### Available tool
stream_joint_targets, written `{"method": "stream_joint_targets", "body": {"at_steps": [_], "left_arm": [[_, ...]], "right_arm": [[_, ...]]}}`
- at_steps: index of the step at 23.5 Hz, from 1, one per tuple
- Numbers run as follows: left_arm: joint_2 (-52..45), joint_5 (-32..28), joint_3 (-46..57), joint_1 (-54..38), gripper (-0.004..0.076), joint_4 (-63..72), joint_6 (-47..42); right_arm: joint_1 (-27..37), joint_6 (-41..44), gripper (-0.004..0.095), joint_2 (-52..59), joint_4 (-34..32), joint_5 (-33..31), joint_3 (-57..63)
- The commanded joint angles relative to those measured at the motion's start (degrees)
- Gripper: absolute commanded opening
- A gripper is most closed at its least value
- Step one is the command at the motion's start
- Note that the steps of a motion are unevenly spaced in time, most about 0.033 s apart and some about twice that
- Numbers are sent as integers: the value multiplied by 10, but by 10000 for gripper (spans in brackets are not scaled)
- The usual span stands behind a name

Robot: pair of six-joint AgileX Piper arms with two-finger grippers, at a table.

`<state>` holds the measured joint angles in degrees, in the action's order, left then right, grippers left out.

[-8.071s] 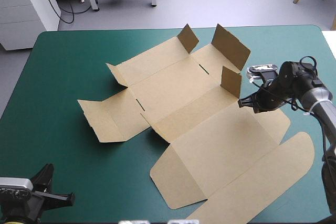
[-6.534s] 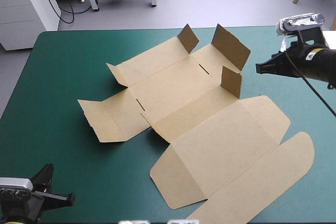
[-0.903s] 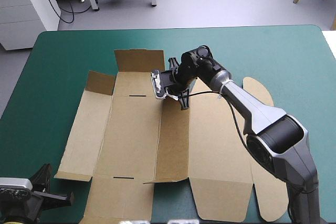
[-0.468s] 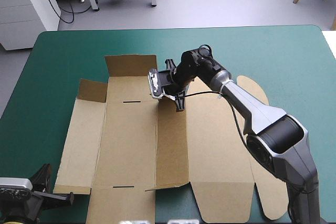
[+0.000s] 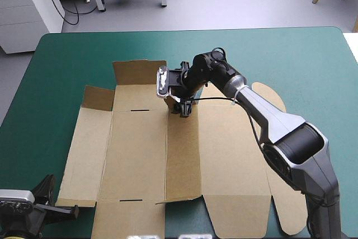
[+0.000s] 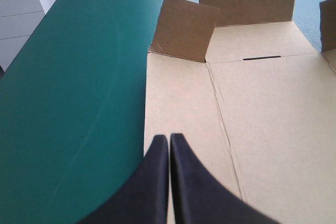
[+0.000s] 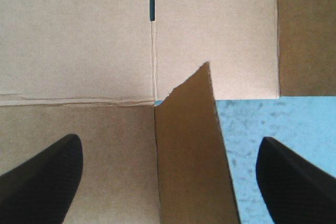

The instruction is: Fold the box

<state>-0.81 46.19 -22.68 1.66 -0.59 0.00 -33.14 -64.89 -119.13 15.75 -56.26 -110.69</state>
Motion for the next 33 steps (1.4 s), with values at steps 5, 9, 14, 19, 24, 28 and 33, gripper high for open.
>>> {"method": "stream_joint_targets", "body": {"at_steps": [5,9,14,19,24,28,33], "left_arm": [[-9,-40,-20,5,-9,2,0],[-9,-40,-20,5,18,2,0],[-9,-40,-20,5,265,2,0],[-9,-40,-20,5,648,2,0],[-9,-42,-21,5,643,2,-25],[28,-58,-57,5,643,-3,-47],[185,-70,-166,5,643,-25,-27]], "right_arm": [[2,57,561,118,-1,2,-28],[2,136,212,156,-15,-7,-27],[2,229,-7,183,-36,-17,-27],[2,416,-10,191,-85,-6,-27],[12,517,-14,230,-128,-26,22],[83,558,-14,347,-130,31,183],[146,564,-14,488,-115,83,329]]}}
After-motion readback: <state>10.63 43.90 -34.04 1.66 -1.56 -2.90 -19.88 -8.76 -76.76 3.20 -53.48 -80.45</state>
